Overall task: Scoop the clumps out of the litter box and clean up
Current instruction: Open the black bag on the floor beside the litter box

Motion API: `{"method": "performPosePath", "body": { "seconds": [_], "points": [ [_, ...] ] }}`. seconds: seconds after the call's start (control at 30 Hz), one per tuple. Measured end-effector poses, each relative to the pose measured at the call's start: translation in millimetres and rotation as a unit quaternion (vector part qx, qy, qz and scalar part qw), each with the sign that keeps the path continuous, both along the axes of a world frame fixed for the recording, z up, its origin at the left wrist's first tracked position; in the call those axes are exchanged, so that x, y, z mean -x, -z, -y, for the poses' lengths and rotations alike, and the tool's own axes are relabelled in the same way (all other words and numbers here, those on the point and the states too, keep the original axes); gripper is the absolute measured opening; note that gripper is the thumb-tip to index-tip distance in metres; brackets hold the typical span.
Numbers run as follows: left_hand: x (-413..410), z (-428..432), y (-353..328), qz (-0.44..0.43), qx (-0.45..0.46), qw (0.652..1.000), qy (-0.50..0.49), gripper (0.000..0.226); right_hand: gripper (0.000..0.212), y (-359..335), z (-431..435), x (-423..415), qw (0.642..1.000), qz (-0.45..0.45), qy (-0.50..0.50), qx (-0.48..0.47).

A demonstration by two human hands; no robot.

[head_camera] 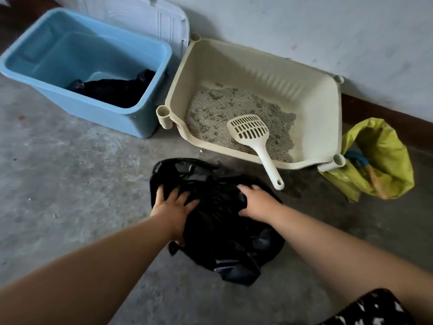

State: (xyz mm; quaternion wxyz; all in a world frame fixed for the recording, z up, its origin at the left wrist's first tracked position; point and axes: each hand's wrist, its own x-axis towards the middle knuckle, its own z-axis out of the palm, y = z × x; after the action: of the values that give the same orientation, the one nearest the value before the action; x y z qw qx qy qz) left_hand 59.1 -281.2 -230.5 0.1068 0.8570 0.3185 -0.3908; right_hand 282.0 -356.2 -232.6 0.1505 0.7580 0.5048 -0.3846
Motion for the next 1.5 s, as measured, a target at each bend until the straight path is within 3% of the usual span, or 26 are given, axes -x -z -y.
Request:
{"method": "performPosePath", "body": {
  "seconds": [0.07,0.17,0.23,0.3,0.37,0.47,0.53,0.6,0.67,0.73,0.8,0.87,1.0,1.1,1.3,1.5],
  "points": [
    [8,-5,1,-0.009,0.043,0.998,-0.045,0.124,0.087,-3,-7,-7,0.999,0.046,-0.022,-0.008],
    [4,-11,-7,0.054,0.025,0.995,-0.079,0.103,0.074,-11,-8,-2,0.993,0.062,-0.088,-0.046],
    [-1,-17,-9,0.096,0.032,0.986,-0.132,0.093,0.068,-14,0,3,0.983,0.048,-0.174,0.028],
    [-5,-22,-9,0.073,0.109,0.976,-0.172,0.097,0.059,-14,10,4,0.968,0.036,-0.231,0.095],
    [-8,-23,-10,0.052,0.192,0.957,-0.211,0.088,0.051,-17,12,2,0.967,0.016,-0.242,0.08],
    [-24,-26,-23,0.127,0.252,0.914,-0.292,0.044,0.034,-29,3,1,0.982,-0.04,-0.178,-0.038],
    [-37,-30,-32,0.221,0.233,0.902,-0.289,0.023,0.028,-39,-4,4,0.977,-0.079,-0.102,-0.169],
    [-46,-34,-36,0.311,0.124,0.917,-0.216,0.019,0.025,-47,-11,3,0.941,-0.05,-0.037,-0.333],
    [-47,-37,-38,0.371,-0.005,0.919,-0.136,0.026,0.032,-54,-24,-7,0.908,0.069,-0.016,-0.412],
    [-46,-39,-37,0.35,-0.061,0.929,-0.103,0.036,0.054,-59,-39,-22,0.938,0.159,0.019,-0.309],
    [-42,-40,-35,0.269,-0.054,0.957,-0.095,0.039,0.072,-62,-50,-33,0.971,0.167,0.06,-0.161],
    [-41,-41,-30,0.196,-0.021,0.977,-0.083,0.039,0.078,-58,-53,-41,0.982,0.155,0.06,-0.088],
    [-42,-49,-30,0.11,-0.001,0.991,-0.074,0.062,0.063,-61,-57,-57,0.971,0.189,0.057,-0.132],
    [-48,-55,-33,0.115,-0.003,0.989,-0.097,0.075,0.052,-77,-67,-73,0.957,0.191,0.107,-0.189],
    [-53,-60,-26,0.156,-0.021,0.978,-0.134,0.076,0.035,-88,-88,-91,0.932,0.169,0.295,-0.122],
    [-49,-58,-28,0.164,-0.01,0.976,-0.14,0.076,0.033,-89,-99,-64,0.957,0.079,0.276,-0.035]
  ]
}}
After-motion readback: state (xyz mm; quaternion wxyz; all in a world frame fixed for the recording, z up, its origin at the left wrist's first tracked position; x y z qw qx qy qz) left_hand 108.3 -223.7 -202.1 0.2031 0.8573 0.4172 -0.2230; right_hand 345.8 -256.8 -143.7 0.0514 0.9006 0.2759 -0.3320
